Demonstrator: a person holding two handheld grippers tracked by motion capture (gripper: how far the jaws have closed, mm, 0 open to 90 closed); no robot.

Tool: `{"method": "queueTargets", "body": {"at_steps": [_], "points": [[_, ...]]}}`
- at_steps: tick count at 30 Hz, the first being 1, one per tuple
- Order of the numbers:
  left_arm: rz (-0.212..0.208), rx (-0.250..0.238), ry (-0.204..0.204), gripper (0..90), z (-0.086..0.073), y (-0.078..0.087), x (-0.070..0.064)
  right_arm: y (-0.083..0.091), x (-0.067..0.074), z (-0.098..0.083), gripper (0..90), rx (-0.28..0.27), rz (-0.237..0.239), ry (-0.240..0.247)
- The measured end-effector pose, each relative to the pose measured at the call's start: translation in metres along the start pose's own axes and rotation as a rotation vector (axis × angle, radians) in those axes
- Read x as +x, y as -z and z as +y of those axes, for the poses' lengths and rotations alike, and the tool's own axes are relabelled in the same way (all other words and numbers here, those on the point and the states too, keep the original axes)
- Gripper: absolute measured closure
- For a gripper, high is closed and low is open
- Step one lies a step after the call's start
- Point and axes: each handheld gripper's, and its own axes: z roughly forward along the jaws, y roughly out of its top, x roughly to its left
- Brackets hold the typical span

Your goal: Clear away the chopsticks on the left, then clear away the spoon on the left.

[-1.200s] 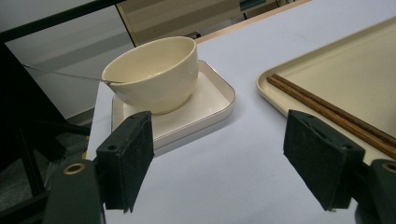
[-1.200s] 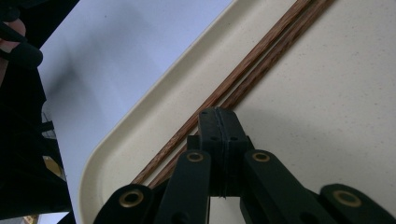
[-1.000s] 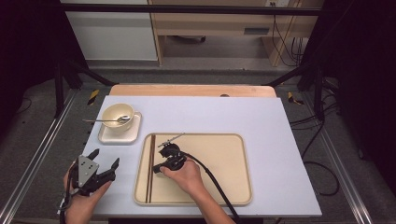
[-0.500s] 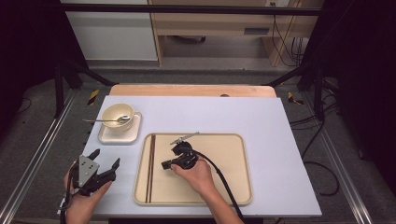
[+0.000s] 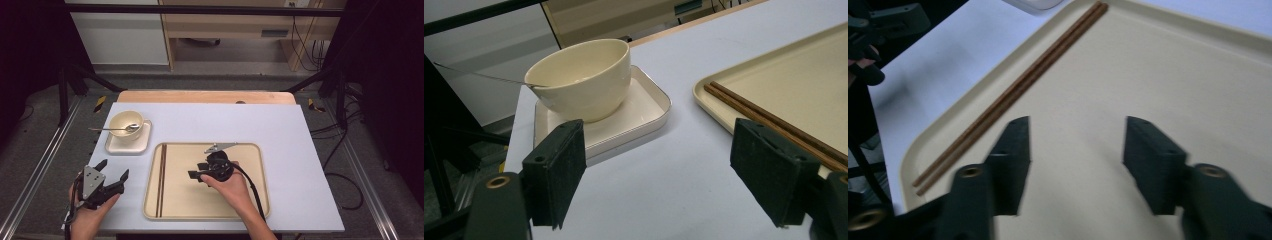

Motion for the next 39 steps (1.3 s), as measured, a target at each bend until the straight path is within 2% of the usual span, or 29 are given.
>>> {"method": "queueTargets", "body": {"at_steps": [4, 7, 8, 11, 17, 19, 21, 24, 27, 31, 34, 37, 39], "points": [[-0.009, -0.021, 0.027, 19.4, 0.002, 0.000, 0.005, 0.019, -0.005, -0.008, 21.1, -0.003, -0.052, 0.045], [-0.025, -0.033, 0.045, 16.7, 0.004, 0.000, 0.009, 0.034, -0.008, -0.015, 16.6, -0.042, -0.091, 0.071], [-0.029, -0.034, 0.046, 15.4, 0.005, 0.000, 0.011, 0.039, -0.009, -0.016, 15.1, -0.045, -0.107, 0.095], [-0.033, -0.035, 0.074, 13.2, 0.006, -0.002, 0.017, 0.051, -0.008, -0.022, 16.6, -0.068, -0.195, 0.145], [-0.008, -0.038, 0.121, 12.0, 0.010, -0.005, 0.034, 0.069, -0.007, -0.028, 18.6, -0.129, -0.248, 0.197], [0.003, -0.034, 0.133, 12.3, 0.011, -0.009, 0.041, 0.071, -0.006, -0.031, 18.2, -0.156, -0.274, 0.229], [0.022, -0.019, 0.133, 12.5, 0.012, -0.015, 0.047, 0.071, -0.007, -0.034, 18.0, -0.154, -0.299, 0.269], [0.037, -0.018, 0.167, 12.6, 0.015, -0.025, 0.057, 0.072, -0.008, -0.037, 18.7, -0.171, -0.329, 0.308], [0.057, -0.009, 0.193, 12.3, 0.017, -0.035, 0.066, 0.073, -0.009, -0.041, 18.7, -0.176, -0.335, 0.329], [0.089, -0.002, 0.249, 12.4, 0.019, -0.048, 0.075, 0.075, -0.010, -0.042, 18.2, -0.197, -0.333, 0.338], [0.108, 0.009, 0.274, 13.1, 0.020, -0.057, 0.081, 0.077, -0.009, -0.041, 17.5, -0.210, -0.328, 0.338], [0.140, 0.021, 0.275, 14.9, 0.022, -0.068, 0.087, 0.077, -0.008, -0.042, 15.9, -0.212, -0.329, 0.341], [0.145, 0.025, 0.303, 16.1, 0.022, -0.074, 0.092, 0.077, -0.008, -0.042, 15.2, -0.206, -0.337, 0.342]]}}
